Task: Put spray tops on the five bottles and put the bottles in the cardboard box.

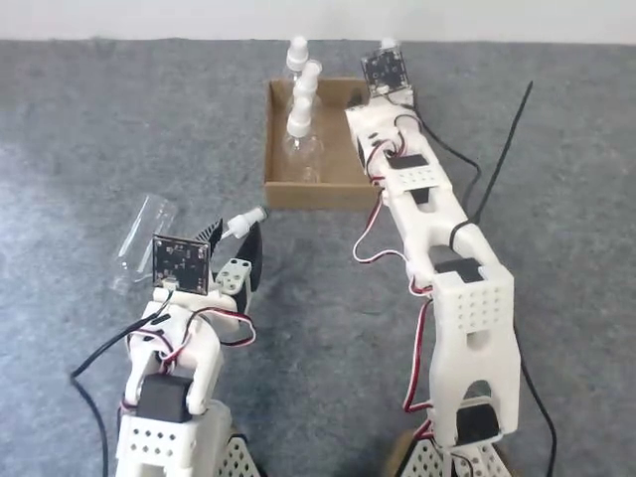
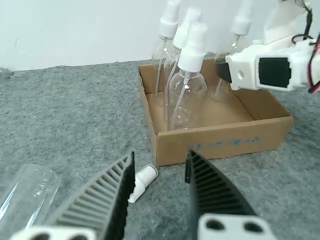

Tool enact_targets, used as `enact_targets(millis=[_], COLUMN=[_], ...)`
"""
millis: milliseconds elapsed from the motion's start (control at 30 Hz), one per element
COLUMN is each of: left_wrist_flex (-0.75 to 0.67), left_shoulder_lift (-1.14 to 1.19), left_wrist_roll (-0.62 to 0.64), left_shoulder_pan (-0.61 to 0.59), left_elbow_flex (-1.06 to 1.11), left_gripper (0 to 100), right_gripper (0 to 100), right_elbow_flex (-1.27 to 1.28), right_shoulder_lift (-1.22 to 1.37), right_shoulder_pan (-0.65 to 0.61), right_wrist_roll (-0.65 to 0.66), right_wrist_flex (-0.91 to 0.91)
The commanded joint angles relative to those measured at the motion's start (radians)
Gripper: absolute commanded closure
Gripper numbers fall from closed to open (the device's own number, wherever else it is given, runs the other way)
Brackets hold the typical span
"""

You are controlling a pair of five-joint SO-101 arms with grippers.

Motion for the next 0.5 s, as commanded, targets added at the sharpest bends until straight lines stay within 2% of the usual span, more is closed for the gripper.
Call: enact_targets(millis=[0,200,333,467], left_wrist_flex=[0.006,0.006,0.006,0.006], left_shoulder_lift=[-0.012,-0.012,-0.012,-0.012], left_wrist_roll=[-0.008,-0.008,-0.008,-0.009], left_shoulder_pan=[-0.002,-0.002,-0.002,-0.002], left_elbow_flex=[-0.024,-0.024,-0.024,-0.024], left_gripper=[84,84,84,84], right_gripper=[68.6,68.3,63.7,63.0], right_elbow_flex=[-0.032,-0.032,-0.032,-0.031], right_shoulder_lift=[-0.021,-0.022,-0.022,-0.022], right_shoulder_pan=[-0.013,-0.012,-0.013,-0.013], right_wrist_roll=[0.014,0.012,0.012,0.012], right_wrist_flex=[0.005,0.001,0.005,0.005])
